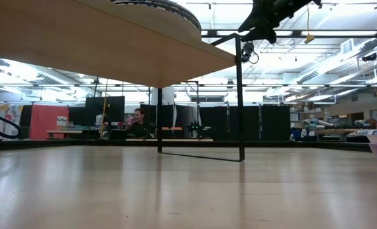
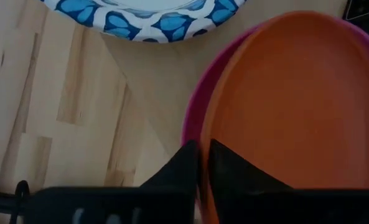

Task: Place and stack plates onto a shelf
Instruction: Stack the orange plate on top of the pink plate on the shelf, then stack the white bowl on top of the other white bowl on the shelf

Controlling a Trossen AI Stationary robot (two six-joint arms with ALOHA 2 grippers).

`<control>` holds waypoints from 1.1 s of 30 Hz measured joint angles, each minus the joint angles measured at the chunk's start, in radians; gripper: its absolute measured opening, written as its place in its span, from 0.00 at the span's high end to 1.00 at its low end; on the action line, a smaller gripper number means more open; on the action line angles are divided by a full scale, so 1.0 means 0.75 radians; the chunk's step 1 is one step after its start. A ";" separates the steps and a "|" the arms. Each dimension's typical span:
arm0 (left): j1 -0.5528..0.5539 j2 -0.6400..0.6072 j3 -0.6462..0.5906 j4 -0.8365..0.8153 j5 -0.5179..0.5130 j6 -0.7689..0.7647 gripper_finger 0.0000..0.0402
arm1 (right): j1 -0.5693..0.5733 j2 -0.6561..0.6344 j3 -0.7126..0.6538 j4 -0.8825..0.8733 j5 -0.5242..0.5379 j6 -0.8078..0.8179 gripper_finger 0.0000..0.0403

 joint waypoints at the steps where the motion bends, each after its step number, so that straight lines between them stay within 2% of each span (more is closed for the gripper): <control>1: 0.000 0.000 0.000 -0.004 -0.001 -0.001 0.88 | 0.000 0.000 0.000 0.000 0.000 0.000 0.48; 8: 0.000 0.000 0.000 -0.018 -0.104 -0.009 0.75 | 0.000 0.000 0.000 0.000 0.000 0.001 0.48; 17: -0.001 -0.001 0.000 -0.090 -0.139 -0.010 0.60 | 0.000 0.000 0.000 0.000 0.000 0.001 0.48; 26: -0.001 -0.001 0.000 -0.109 -0.149 0.110 0.58 | 0.000 0.000 0.000 0.000 0.000 0.001 0.48; 33: -0.001 -0.001 0.000 -0.029 -0.342 0.131 0.58 | -0.001 0.000 0.000 0.000 0.000 0.001 0.48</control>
